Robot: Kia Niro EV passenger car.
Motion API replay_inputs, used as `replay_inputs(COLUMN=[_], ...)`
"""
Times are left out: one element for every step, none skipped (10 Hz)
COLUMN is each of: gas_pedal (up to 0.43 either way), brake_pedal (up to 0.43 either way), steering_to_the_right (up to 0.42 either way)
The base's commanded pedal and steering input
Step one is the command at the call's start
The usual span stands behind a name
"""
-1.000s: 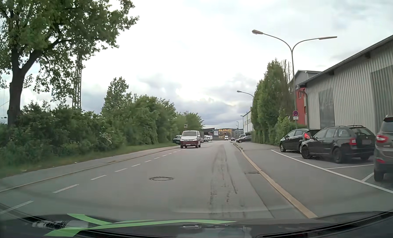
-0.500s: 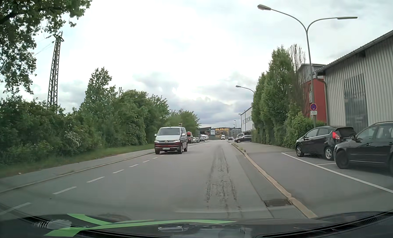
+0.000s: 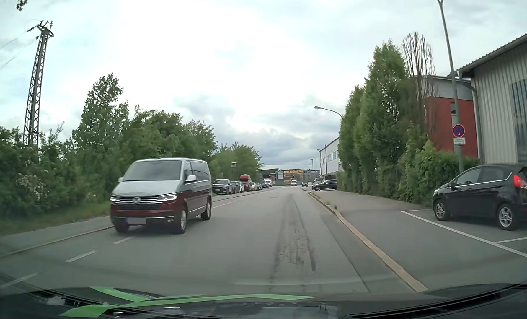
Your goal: Follow the waypoints while adhering to traffic rules and regulations
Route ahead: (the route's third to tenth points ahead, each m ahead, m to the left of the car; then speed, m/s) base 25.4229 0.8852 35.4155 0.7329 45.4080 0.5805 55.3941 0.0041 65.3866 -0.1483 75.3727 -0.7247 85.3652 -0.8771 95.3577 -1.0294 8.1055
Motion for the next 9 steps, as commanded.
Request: replay_inputs(gas_pedal=[0.008,0.028,0.047,0.047,0.079,0.098,0.110,0.110,0.110], brake_pedal=[0.000,0.000,0.000,0.000,0.000,0.000,0.000,0.000,0.000], steering_to_the_right=[0.014,0.015,0.015,0.015,0.013,0.012,0.009,0.007,0.005])
